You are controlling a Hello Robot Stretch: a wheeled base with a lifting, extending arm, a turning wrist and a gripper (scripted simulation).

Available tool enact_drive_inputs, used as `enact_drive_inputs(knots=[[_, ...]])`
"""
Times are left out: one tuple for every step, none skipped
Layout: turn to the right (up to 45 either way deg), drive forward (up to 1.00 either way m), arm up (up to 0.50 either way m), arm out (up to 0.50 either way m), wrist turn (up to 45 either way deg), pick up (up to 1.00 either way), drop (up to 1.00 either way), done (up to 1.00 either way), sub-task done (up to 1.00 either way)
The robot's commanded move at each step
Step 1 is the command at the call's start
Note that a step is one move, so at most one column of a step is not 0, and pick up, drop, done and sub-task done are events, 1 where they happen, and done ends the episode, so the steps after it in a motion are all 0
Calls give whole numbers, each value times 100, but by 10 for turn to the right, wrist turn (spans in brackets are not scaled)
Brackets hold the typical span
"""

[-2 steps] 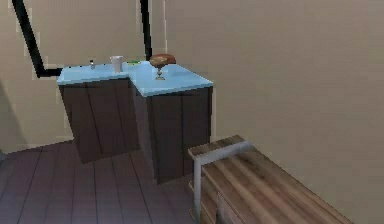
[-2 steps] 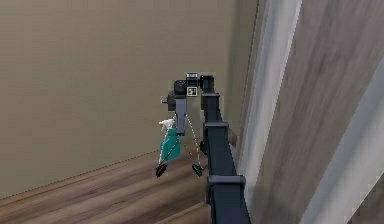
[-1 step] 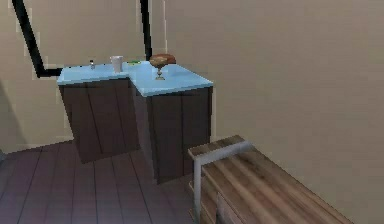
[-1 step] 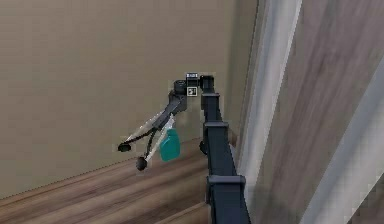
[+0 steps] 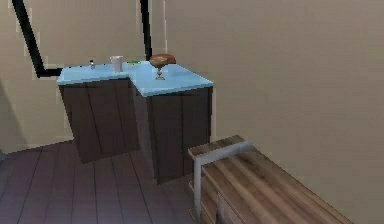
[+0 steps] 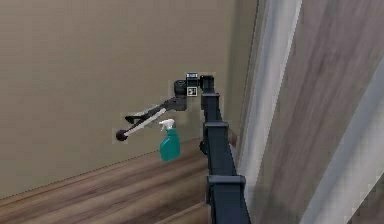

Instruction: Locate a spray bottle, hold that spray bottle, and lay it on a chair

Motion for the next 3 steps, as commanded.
enact_drive_inputs(knots=[[0, 0, 0, 0, 450, 0, 0, 0, 0], [0, 0, 0, 0, 60, 0, 0, 0, 0], [0, 0, -30, 0, 0, 0, 0, 0, 0]])
